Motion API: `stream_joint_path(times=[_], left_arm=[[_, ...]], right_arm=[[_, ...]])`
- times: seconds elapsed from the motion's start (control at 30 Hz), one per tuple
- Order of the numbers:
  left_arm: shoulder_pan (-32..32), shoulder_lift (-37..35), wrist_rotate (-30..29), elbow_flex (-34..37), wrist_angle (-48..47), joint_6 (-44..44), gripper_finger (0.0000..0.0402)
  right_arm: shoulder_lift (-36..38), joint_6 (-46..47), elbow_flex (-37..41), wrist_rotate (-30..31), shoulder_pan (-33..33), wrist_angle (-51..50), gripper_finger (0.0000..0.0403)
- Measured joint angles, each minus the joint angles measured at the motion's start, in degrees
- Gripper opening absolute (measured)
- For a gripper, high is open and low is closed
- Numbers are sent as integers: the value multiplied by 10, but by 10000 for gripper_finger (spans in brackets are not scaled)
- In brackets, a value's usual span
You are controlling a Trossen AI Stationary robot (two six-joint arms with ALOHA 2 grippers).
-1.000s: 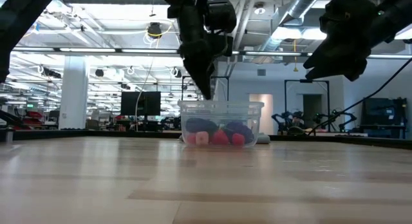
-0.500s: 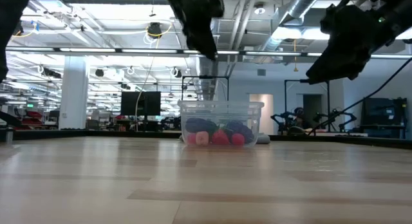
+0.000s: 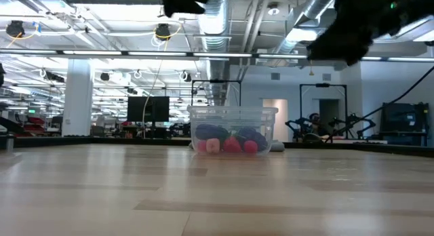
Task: Pick and placing Produce into tupperware
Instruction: Return to Home Position
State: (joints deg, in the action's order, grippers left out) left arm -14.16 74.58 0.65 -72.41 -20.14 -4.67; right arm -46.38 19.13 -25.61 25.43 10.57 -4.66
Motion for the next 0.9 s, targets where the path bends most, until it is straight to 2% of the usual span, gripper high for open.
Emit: stream_joint_path(times=[0.1, 0.17, 0.23, 0.3, 0.4, 0.5, 0.6, 0.67, 0.9], left_arm=[[8, -75, -17, 86, 74, 11, 213], [12, -121, -30, 136, 117, 23, 213], [17, -160, -49, 178, 153, 39, 213], [23, -194, -71, 213, 178, 55, 213], [36, -236, -98, 257, 209, 72, 213], [52, -267, -104, 292, 237, 75, 213], [71, -289, -105, 324, 257, 75, 213], [84, -300, -111, 348, 277, 78, 213], [136, -311, -149, 441, 411, 88, 213]], right_arm=[[19, -88, 0, -10, 7, 66, 191], [40, -158, 0, -53, 11, 100, 191], [66, -189, 0, -97, 9, 108, 191], [97, -165, 0, -101, -11, 89, 191], [147, -104, 0, -108, -60, 10, 191], [188, -87, 0, -178, -103, -36, 191], [212, -101, 0, -248, -133, -44, 191], [221, -109, 0, -269, -146, -52, 191], [233, -115, 48, -279, -151, 8, 191]])
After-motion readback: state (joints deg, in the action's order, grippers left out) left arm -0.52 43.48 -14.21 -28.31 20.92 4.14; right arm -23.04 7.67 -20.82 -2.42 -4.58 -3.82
